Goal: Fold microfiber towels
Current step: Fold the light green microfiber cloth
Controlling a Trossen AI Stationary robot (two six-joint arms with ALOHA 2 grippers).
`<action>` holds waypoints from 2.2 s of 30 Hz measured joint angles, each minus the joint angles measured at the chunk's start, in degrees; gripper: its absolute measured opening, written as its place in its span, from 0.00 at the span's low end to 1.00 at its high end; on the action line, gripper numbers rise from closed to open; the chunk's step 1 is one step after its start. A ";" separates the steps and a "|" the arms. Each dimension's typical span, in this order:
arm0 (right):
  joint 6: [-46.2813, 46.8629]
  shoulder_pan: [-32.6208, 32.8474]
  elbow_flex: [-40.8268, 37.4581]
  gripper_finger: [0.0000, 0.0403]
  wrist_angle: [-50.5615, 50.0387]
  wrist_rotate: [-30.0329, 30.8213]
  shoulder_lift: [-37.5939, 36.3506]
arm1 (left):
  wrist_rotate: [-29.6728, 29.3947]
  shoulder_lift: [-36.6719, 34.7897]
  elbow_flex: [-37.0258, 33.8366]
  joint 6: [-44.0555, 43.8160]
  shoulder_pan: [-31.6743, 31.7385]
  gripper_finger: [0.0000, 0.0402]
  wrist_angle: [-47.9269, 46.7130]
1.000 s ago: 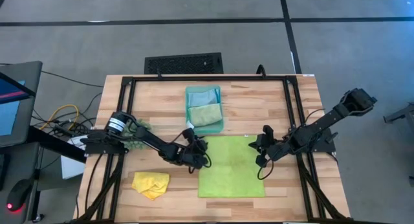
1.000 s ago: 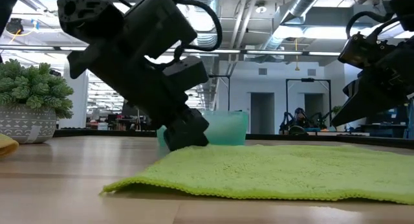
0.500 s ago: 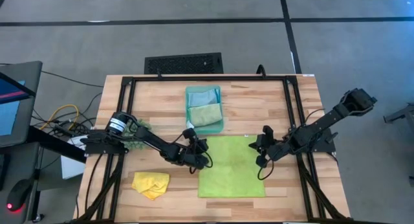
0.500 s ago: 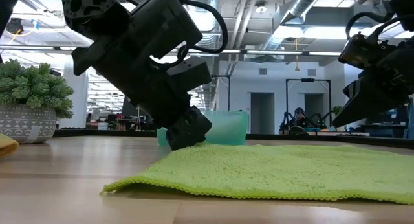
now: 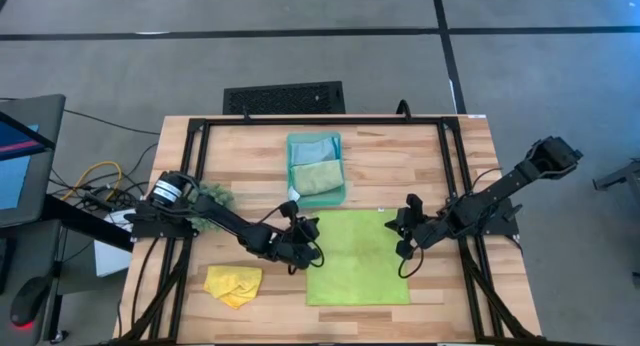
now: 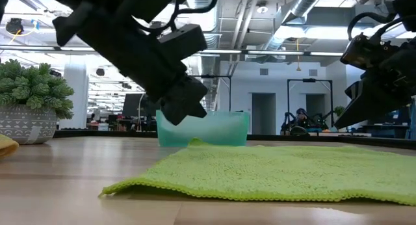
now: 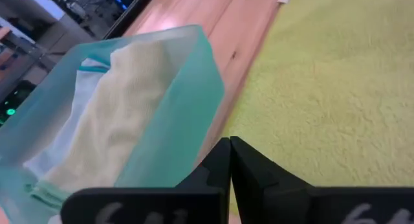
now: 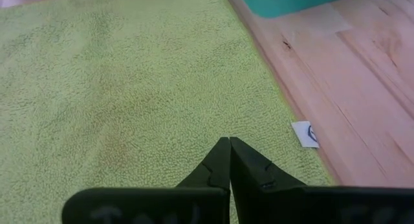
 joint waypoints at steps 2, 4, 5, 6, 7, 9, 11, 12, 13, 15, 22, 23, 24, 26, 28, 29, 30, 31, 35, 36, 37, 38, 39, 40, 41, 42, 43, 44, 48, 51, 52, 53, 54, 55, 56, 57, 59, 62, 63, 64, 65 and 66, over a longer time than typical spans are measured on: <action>0.02 0.00 0.00 0.07 0.00 0.00 0.00 | 0.06 0.08 -0.11 -0.74 0.05 0.00 -0.28; 0.02 -0.02 0.00 0.07 0.00 0.00 0.00 | 1.21 0.55 -0.23 -2.65 0.56 0.02 0.19; 0.02 -0.03 0.00 0.07 0.00 0.00 0.00 | 2.14 0.99 -0.35 -3.41 0.90 0.03 0.02; 0.02 -0.02 0.00 0.07 0.00 0.00 0.00 | 3.09 1.21 -0.53 -3.99 1.22 0.05 -0.83; 0.02 -0.02 0.00 0.07 0.00 0.00 0.00 | 3.60 1.23 -0.63 -4.77 1.53 0.07 -1.92; 0.02 -0.02 0.00 0.07 0.00 0.00 0.00 | 4.04 1.14 -0.46 -7.67 2.34 0.14 -3.28; 0.02 -0.04 0.00 0.07 0.01 0.00 0.00 | 4.02 1.08 -0.45 -11.58 3.26 0.20 -5.62; 0.02 -0.02 0.00 0.07 0.01 0.00 0.00 | 4.27 1.08 -0.50 -13.27 3.76 0.23 -6.34; 0.02 -0.02 0.00 0.07 0.00 0.00 0.00 | 4.89 1.10 -0.50 -14.44 4.19 0.26 -6.67; 0.02 -0.02 0.00 0.07 0.00 0.00 0.00 | 7.37 1.48 -0.46 -14.82 5.10 0.30 -6.22; 0.02 -0.02 0.00 0.07 0.17 0.00 0.03 | 7.24 4.23 -0.36 -16.73 6.44 0.31 -4.13; 0.02 -0.02 0.00 0.07 0.19 0.00 0.05 | 7.00 4.96 -0.19 -16.69 6.57 0.31 -2.71; 0.02 -0.02 0.00 0.07 0.03 0.00 0.09 | 6.37 5.47 -0.13 -16.29 6.62 0.30 -1.51; 0.02 -0.04 0.00 0.07 0.04 0.00 0.09 | 6.54 5.49 -0.04 -15.06 6.62 0.27 -1.39; 0.04 -0.04 0.00 0.07 -0.41 -0.01 0.09 | 7.00 5.52 0.13 -14.63 6.62 0.23 -1.43; 0.04 -0.04 0.00 0.07 -0.30 -0.01 0.09 | 7.05 5.52 0.15 -14.63 6.62 0.20 -1.42; 0.04 -0.02 0.00 0.07 -0.17 -0.02 0.09 | 6.99 5.34 0.13 -14.52 6.50 0.17 -1.46; 0.04 -0.02 0.00 0.07 -0.18 -0.02 0.09 | 6.94 5.25 0.11 -14.24 6.29 0.13 -1.42; -0.16 -0.02 0.00 0.07 -0.20 0.02 0.09 | 5.07 5.25 0.52 -11.62 4.56 0.02 -1.08; -0.22 -0.09 0.00 0.07 -0.17 0.03 0.09 | 4.28 5.25 0.92 -10.53 4.01 0.02 -0.89; -0.24 -0.21 0.00 0.07 -0.21 0.02 0.09 | 3.15 5.25 1.37 -9.12 3.38 0.02 -0.80; -0.24 -0.38 0.00 0.07 -0.35 0.02 0.09 | 2.06 5.25 1.92 -7.53 2.59 0.02 -0.77; -0.24 -0.55 0.00 0.07 -0.39 0.04 0.09 | 1.01 5.25 2.49 -5.79 1.78 0.01 -0.78; 0.05 -0.55 0.00 0.07 -0.43 0.06 0.09 | -0.04 5.25 3.08 -4.01 0.93 0.01 -0.75; 1.15 -0.55 0.00 0.07 -0.80 0.22 0.09 | -0.99 5.25 3.78 -2.32 0.04 0.01 -0.73; 2.41 -0.52 0.00 0.07 -1.29 0.20 0.09 | -1.75 5.25 4.37 -0.79 -0.76 0.01 -0.64; 3.53 -0.52 0.00 0.07 -1.83 0.26 0.09 | -2.08 5.25 4.85 0.63 -1.50 0.01 -0.54; 4.51 -0.52 0.00 0.07 -2.51 0.32 0.09 | -2.30 5.25 5.32 1.98 -2.22 0.01 -0.56; 8.87 -0.52 0.00 0.07 -8.22 0.25 -0.45 | -2.46 5.25 5.97 3.69 -4.66 0.00 -0.55; 13.92 -0.55 0.00 0.07 -13.67 0.24 -1.28 | -1.29 5.25 5.97 3.64 -5.99 0.00 -0.97; 16.27 -0.70 0.00 0.07 -15.27 0.51 -1.51 | -0.70 5.44 5.97 3.54 -6.37 0.00 -0.83; 18.38 -0.96 0.00 0.08 -17.07 1.15 -1.72 | -0.10 5.60 5.97 3.47 -6.68 0.00 -0.76; 20.04 -1.44 0.00 0.09 -18.74 1.88 -1.85 | 0.27 5.70 5.95 3.48 -7.01 0.00 -0.99; 21.14 -1.98 0.00 0.10 -20.07 2.18 -1.89 | 1.24 5.71 5.95 3.49 -7.16 0.00 -1.17; 21.85 -2.51 0.00 0.12 -21.13 2.20 -1.88 | 2.64 5.71 5.95 3.49 -7.26 0.00 -1.10; 22.38 -2.91 -0.01 0.14 -21.81 2.08 -1.88 | 4.25 5.71 5.95 3.49 -7.29 0.00 -1.11; 22.51 -3.42 -0.41 0.20 -20.83 1.39 -1.88 | 6.60 5.71 5.95 3.23 -7.33 0.00 -1.12; 22.25 -3.54 -1.01 0.29 -20.32 0.02 -1.88 | 10.20 5.71 5.95 2.10 -7.37 0.00 -1.36; 22.10 -3.53 -1.12 0.33 -20.28 -0.40 -1.88 | 11.53 5.71 5.95 1.70 -7.35 0.00 -1.94; 21.45 -3.48 -1.19 0.36 -20.21 -0.94 -1.90 | 12.32 5.71 5.95 1.33 -7.38 0.00 -2.39; 20.62 -3.35 -1.20 0.40 -20.08 -1.59 -2.00 | 12.59 5.71 5.95 0.89 -7.45 0.00 -2.81; 19.62 -3.09 -1.20 0.43 -19.83 -2.21 -2.04 | 12.65 5.71 5.95 0.69 -7.48 0.00 -3.26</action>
